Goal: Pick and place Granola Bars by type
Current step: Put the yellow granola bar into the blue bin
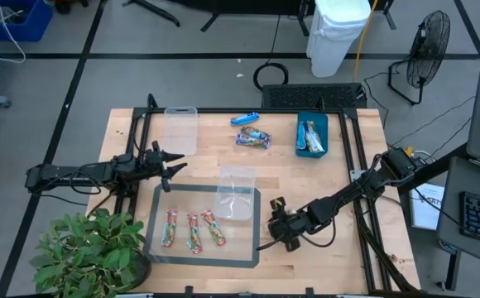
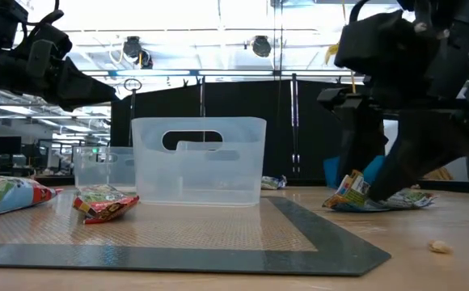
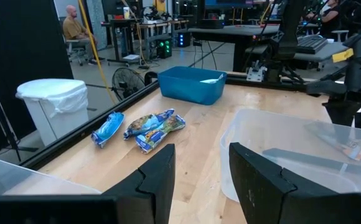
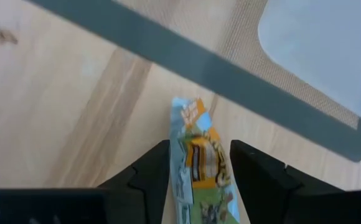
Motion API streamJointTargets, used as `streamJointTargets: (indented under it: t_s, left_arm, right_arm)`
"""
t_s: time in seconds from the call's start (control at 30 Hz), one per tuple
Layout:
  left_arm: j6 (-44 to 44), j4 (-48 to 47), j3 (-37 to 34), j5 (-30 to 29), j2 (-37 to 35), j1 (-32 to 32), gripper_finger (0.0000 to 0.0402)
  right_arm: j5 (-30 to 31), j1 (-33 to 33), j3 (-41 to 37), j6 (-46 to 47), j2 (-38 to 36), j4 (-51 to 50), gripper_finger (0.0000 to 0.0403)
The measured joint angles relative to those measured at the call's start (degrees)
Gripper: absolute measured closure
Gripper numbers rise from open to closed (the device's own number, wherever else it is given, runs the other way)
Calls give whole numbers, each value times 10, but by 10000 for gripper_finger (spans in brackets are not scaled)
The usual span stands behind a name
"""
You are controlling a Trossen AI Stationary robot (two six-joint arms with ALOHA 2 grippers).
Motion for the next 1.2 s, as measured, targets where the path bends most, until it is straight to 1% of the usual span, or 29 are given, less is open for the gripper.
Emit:
streamJointTargets:
  t_s: [0.1,0.33,0.63,0.9,1.2]
  left_arm:
    - [0,0,0,0,0,0,245]
    - [0,0,0,0,0,0,245]
    - [0,0,0,0,0,0,245]
    - [0,0,0,0,0,0,245]
    - [0,0,0,0,0,0,245]
  right_arm:
    - [0,0,0,0,0,20,244]
    - [-2,-5,-2,17,0,22,248]
    - [0,-5,-39,15,0,45,258]
    - [0,-5,-40,12,0,74,271]
    - [0,-5,-40,0,0,86,273]
